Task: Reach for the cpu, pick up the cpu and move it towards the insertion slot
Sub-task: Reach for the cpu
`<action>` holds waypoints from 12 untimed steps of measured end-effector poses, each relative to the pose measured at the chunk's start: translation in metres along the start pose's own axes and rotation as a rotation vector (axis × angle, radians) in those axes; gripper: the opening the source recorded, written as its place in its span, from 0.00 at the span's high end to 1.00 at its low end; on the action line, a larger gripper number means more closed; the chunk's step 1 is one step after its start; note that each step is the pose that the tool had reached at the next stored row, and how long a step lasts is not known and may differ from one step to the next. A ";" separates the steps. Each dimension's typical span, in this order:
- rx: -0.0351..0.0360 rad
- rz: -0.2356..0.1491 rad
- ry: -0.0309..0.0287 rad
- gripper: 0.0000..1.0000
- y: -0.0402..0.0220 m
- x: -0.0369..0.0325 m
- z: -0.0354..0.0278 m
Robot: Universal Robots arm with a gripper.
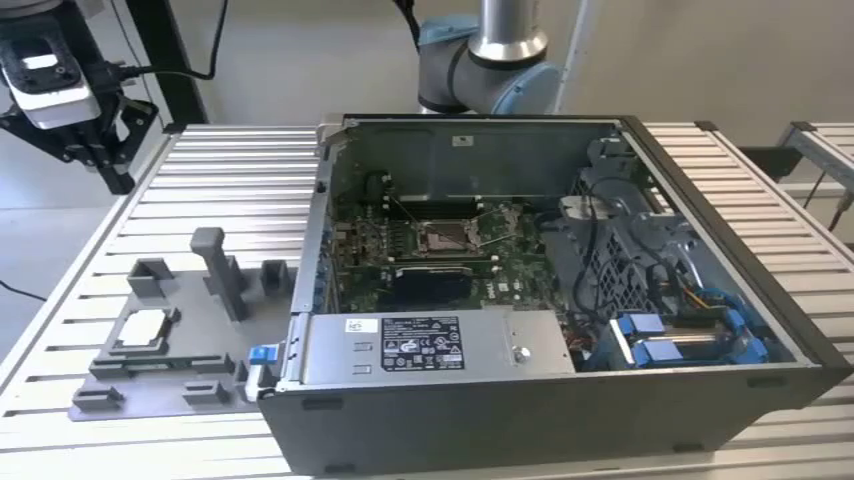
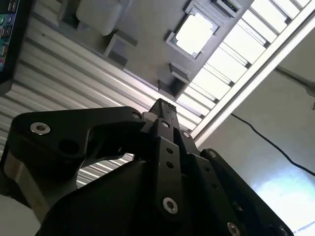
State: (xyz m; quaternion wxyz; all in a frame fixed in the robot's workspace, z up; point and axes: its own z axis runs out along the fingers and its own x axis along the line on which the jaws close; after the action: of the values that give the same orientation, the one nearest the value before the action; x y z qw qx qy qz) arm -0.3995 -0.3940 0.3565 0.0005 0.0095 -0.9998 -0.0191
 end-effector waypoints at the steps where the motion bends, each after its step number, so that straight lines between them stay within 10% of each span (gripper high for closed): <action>1: -0.0001 0.000 -0.0001 1.00 -0.0001 0.0010 0.0001; 12: -0.0005 0.000 -0.0001 1.00 -0.0168 0.0169 0.0034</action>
State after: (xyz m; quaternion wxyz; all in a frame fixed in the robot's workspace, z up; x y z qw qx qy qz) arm -0.4160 -0.4110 0.3525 0.0004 0.0095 -0.9998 -0.0193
